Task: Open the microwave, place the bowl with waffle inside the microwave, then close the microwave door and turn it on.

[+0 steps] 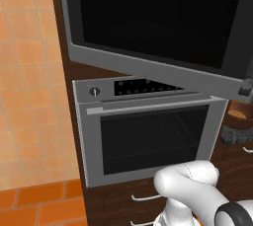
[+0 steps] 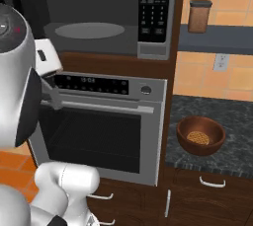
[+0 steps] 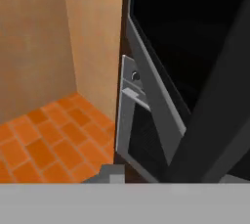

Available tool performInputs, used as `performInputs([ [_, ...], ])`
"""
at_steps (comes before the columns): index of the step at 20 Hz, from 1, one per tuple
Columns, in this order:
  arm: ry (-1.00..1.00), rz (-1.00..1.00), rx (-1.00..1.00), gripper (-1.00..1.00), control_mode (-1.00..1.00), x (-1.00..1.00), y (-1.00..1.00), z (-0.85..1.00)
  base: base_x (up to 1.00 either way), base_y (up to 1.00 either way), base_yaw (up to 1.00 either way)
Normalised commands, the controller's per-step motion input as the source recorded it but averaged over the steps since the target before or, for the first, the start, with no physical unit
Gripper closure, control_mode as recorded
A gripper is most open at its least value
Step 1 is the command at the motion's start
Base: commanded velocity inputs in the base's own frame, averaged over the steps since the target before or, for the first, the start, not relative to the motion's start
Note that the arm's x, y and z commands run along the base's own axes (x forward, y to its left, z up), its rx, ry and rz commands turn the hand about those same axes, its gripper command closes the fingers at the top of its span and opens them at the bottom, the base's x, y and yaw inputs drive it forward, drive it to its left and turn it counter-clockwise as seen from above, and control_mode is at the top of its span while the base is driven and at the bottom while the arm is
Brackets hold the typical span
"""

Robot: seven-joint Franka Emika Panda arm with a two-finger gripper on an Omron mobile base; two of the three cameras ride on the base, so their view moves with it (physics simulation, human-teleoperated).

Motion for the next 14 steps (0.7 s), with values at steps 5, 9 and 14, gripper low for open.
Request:
performInputs([
  [5, 0.03, 0.0, -0.05, 1.0, -1.0, -1.0, 0.44, 0.0, 0.0, 0.0, 0.0],
  [9, -0.04, -0.31, 0.03, 1.0, -1.0, -0.97, -0.89, 0.01, 0.0, 0.0, 0.0],
  [14, -0.02, -0.25, 0.09, -1.0, -1.0, -0.9, -0.9, 0.14, 0.0, 0.0, 0.0],
])
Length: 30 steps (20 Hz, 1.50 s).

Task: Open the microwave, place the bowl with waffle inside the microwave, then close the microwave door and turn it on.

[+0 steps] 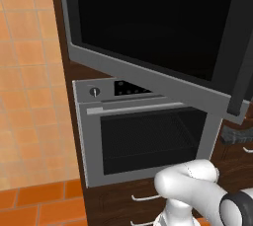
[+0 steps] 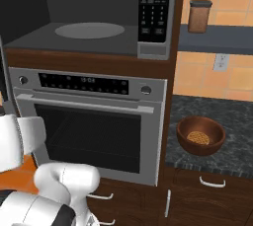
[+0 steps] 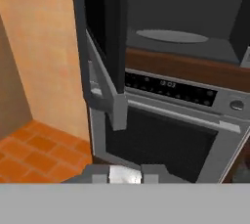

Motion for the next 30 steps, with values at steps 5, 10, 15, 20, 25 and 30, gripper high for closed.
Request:
performInputs([
  [5, 0.18, -0.08, 0.17, -1.0, -1.0, 0.11, -0.78, 0.51, 0.0, 0.0, 0.0],
  [10, 0.23, 0.01, 0.17, -1.0, -1.0, 0.98, -0.13, 0.29, 0.0, 0.0, 0.0],
  [15, 0.3, 0.22, 0.33, -1.0, -1.0, 0.77, 0.21, -0.08, 0.0, 0.0, 0.0],
  [20, 0.03, -0.01, 0.99, -1.0, -1.0, 0.69, -0.27, -0.38, 0.0, 0.0, 0.0],
  [25, 0.11, -0.15, 0.77, -1.0, -1.0, 0.98, 0.04, -0.79, 0.0, 0.0, 0.0],
  [30, 0.29, -0.17, 0.47, -1.0, -1.0, 0.61, 0.55, -0.47, 0.0, 0.0, 0.0],
])
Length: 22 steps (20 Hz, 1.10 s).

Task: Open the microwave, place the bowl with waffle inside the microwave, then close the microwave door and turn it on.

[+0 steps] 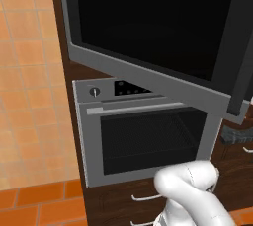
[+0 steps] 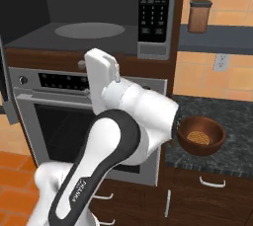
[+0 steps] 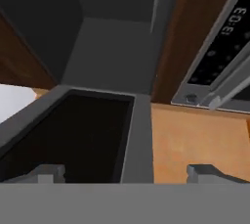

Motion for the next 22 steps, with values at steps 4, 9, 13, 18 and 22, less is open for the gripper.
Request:
performInputs([
  [4, 0.48, -0.15, 0.24, -1.0, -1.0, 0.17, 0.88, -0.03, 0.0, 0.0, 0.0],
  [9, 0.51, 0.01, 0.13, -1.0, -1.0, -0.09, 0.9, 0.37, 0.0, 0.0, 0.0],
  [13, 0.59, 0.16, 0.06, -1.0, -1.0, -0.2, 0.91, 0.75, 0.0, 0.0, 0.0],
  [18, 0.6, 0.22, 0.06, -1.0, -1.0, -0.24, 0.97, 0.82, 0.0, 0.0, 0.0],
  [22, 0.58, 0.27, 0.12, -1.0, -1.0, -0.3, 0.98, 0.78, 0.0, 0.0, 0.0],
])
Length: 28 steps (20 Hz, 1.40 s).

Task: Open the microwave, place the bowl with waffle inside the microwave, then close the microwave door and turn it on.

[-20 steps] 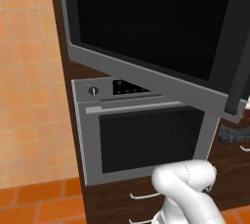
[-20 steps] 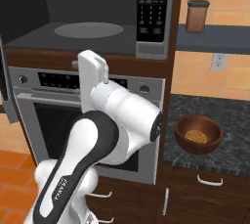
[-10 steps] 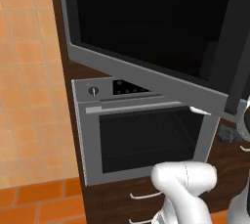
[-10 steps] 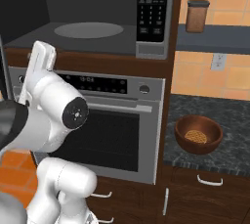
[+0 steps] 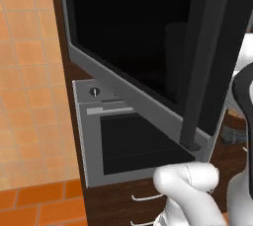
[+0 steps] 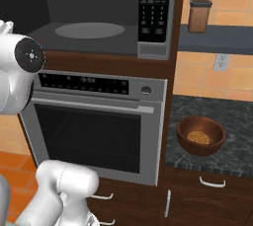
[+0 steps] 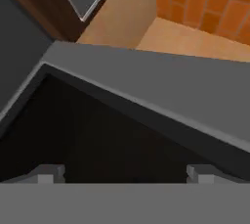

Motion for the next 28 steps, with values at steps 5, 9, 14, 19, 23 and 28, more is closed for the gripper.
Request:
performInputs([
  [5, 0.6, 0.29, 0.12, -1.0, -1.0, -0.26, 1.0, 0.64, 0.0, 0.0, 0.0],
  [9, 0.23, 0.07, 0.33, -1.0, -1.0, 0.0, -0.35, 0.16, 0.0, 0.0, 0.0],
  [14, -0.09, -0.23, 0.07, -1.0, -1.0, -0.09, -1.0, -0.75, 0.0, 0.0, 0.0],
  [19, -0.47, -0.02, -0.2, -1.0, -1.0, -0.58, -1.0, -0.41, 0.0, 0.0, 0.0],
  [23, -0.31, 0.0, -0.6, -1.0, -1.0, -0.3, -1.0, -0.67, 0.0, 0.0, 0.0],
  [28, -0.25, -0.02, -0.73, -1.0, -1.0, -0.1, -1.0, -0.82, 0.0, 0.0, 0.0],
])
